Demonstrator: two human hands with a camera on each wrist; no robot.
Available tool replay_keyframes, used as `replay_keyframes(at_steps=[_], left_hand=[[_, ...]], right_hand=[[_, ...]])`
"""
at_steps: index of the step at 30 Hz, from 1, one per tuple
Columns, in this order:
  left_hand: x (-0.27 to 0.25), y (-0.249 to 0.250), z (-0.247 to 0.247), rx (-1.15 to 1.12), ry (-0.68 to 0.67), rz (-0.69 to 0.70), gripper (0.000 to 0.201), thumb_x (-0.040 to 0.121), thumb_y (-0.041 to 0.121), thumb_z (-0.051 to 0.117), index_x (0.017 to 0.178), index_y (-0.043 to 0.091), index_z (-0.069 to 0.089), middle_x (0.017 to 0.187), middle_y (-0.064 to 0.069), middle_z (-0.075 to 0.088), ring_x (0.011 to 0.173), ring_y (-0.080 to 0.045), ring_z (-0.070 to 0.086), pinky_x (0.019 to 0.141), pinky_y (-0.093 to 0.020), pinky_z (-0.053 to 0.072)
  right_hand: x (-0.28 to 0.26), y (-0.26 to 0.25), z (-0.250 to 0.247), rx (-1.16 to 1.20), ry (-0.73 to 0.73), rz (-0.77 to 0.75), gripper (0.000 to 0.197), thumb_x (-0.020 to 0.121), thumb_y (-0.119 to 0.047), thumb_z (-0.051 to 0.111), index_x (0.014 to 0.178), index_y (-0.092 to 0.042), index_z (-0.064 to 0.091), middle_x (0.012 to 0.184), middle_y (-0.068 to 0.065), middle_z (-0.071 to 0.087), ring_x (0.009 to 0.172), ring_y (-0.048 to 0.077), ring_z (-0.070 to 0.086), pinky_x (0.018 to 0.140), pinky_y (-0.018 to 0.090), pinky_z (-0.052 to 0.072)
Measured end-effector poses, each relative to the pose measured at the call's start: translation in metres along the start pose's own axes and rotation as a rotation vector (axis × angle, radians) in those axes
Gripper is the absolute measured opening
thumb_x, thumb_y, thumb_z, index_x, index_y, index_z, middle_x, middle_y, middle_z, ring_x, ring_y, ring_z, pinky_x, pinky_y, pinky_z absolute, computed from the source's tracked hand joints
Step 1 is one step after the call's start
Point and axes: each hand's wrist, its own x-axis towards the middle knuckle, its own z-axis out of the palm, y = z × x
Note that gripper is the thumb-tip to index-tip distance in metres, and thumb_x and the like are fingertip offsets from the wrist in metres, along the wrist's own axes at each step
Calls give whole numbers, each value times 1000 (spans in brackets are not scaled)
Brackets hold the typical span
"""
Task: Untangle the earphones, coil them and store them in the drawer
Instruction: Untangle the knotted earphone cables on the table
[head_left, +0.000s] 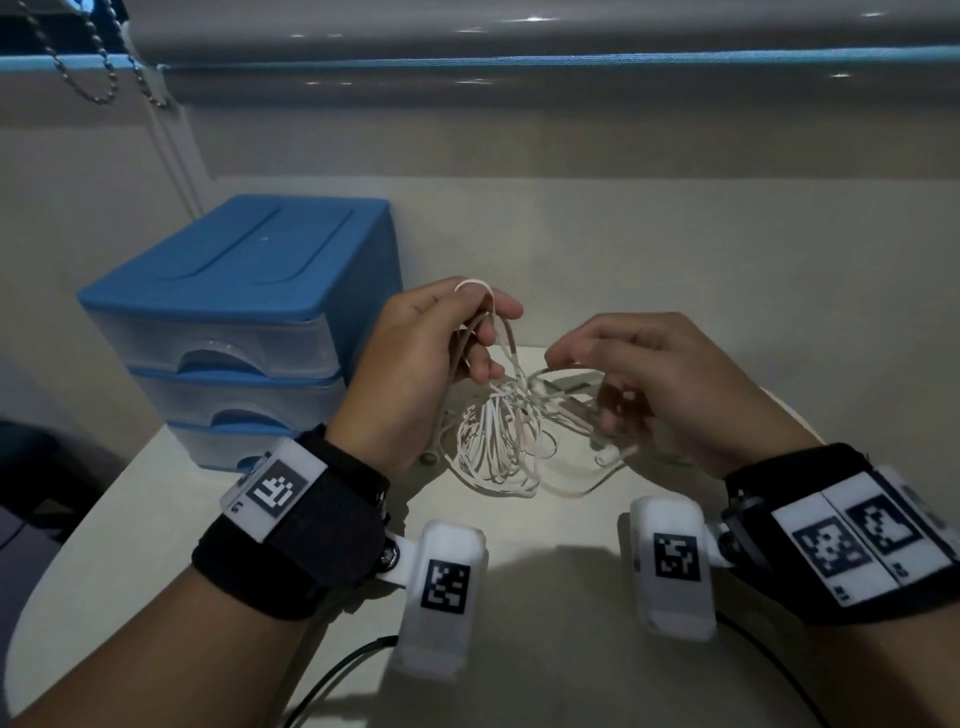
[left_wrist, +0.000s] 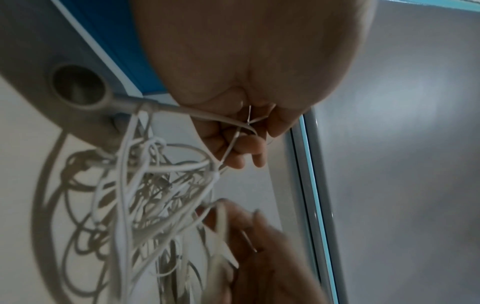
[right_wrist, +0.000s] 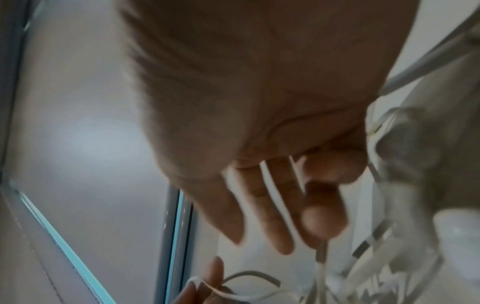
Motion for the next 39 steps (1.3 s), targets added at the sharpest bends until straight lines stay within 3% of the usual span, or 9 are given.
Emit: replay_keyframes(at_steps=[4,10,13,16,20,26,31,35,39], left_hand=[[-1,1,0,-7,-13,14,35,107,13,43,101,-7,72,77,-12,53,52,-15,47,61,-26,53],[0,0,-1,-14,-17,18,37,108,14,42,103,-7,71,76,-10,54,52,-16,47,61,-28,53],[3,-3,-4,29,40,-21,37,107,17,43,101,-4,72,81,-10,56,55,-17,49,59,-30,49],[4,-5,-7,94,74,-97,36,104,20,44,96,2,74,92,-7,61,65,-19,55,62,-31,46],[4,-7,-7,97,79,-155,32,102,22,48,90,11,76,105,-6,65,75,-20,60,64,-32,47],[5,-9,-5,38,141,-163,36,106,22,42,96,8,74,86,-5,70,71,-16,63,62,-30,48],[6,-12,-6,119,155,-115,36,105,21,42,101,14,77,102,-2,77,93,-15,65,84,-34,46],[6,-9,-6,25,114,-38,35,104,11,38,98,11,72,94,-7,78,103,-22,71,94,-37,47],[3,-5,-4,-74,44,-78,34,99,4,35,94,4,68,62,-3,46,56,-18,47,58,-28,41]], right_hand=[[0,6,-1,-240,-20,60,2,90,-20,76,90,-22,77,61,5,66,46,26,55,52,40,57],[-2,4,-1,-243,-56,31,6,90,-16,75,84,-16,78,69,21,62,52,25,60,51,33,58],[-1,2,-2,-151,37,-67,16,94,-10,68,80,-7,74,54,-4,56,47,9,50,45,21,46],[2,-2,-5,52,78,-187,20,94,-14,60,75,-13,64,71,0,57,59,20,43,53,25,30],[2,-7,-6,359,85,-206,18,98,-19,48,82,-16,53,97,5,62,73,16,50,62,29,34],[3,-7,-13,619,211,-259,25,105,-19,38,88,-15,55,117,11,67,84,18,57,70,32,38],[2,-10,-22,802,149,-265,25,107,-26,32,86,-22,45,124,16,70,121,30,64,91,38,48],[1,-12,-16,800,165,-230,28,107,-23,32,82,-18,44,69,10,55,66,29,61,74,38,55],[-1,-12,-11,569,206,-134,19,104,-21,42,85,-20,47,66,7,18,48,15,17,45,24,21]])
